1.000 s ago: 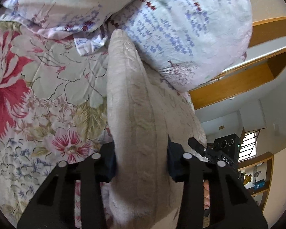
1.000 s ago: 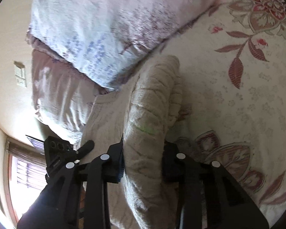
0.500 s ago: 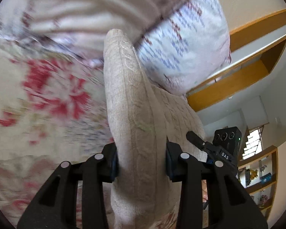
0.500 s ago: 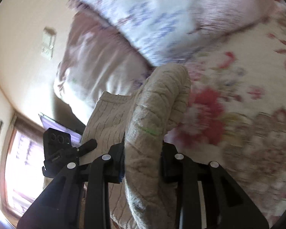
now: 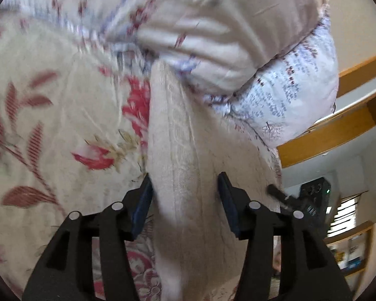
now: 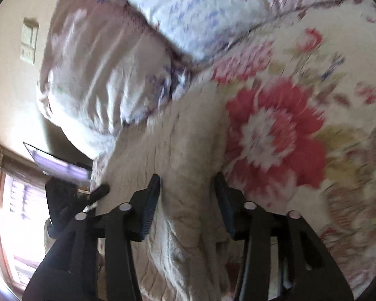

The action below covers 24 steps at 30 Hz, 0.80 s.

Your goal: Fold small clothes

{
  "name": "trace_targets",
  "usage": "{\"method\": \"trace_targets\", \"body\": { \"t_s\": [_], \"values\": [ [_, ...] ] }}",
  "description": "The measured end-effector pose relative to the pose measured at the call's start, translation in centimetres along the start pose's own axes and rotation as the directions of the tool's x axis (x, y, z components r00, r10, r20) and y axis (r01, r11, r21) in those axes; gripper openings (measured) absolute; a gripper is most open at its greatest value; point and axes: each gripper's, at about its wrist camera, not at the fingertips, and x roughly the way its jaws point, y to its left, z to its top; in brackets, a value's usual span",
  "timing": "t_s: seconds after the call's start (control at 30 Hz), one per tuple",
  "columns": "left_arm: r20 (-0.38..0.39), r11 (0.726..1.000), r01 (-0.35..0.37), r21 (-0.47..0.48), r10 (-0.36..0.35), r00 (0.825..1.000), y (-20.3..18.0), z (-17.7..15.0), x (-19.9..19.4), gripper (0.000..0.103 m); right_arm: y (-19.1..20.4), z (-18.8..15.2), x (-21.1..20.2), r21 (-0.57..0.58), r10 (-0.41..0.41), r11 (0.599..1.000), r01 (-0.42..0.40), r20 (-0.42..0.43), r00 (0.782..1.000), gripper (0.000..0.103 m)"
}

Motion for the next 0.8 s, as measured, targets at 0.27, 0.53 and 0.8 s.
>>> {"method": "trace_targets", "body": {
  "t_s": [0.27, 0.53, 0.8],
  "values": [
    [0.125, 0.956, -0.061, 0.287, 0.026, 0.992, -5.7, -3.5, -2.4, 0.068, 0.6, 2.5, 3.0, 0.006, -0.009, 1.000, 0.009, -0.012, 1.000, 0.035],
    [0.093, 0.927, -0.094, 0.363, 0.064, 0.994, -6.8, -5.5, -1.1, 0.064, 2.9, 2.8, 2.2, -0.152, -0.180, 0.967, 0.204, 0.154, 0.971, 0.010],
    [0.111, 0.923, -0.111, 0.370, 0.075, 0.991, -7.1, -5.9, -0.8, 0.064, 2.9, 2.4, 3.1, -0.146, -0.332, 0.924, 0.353, 0.148, 0.931, 0.029]
  ]
}}
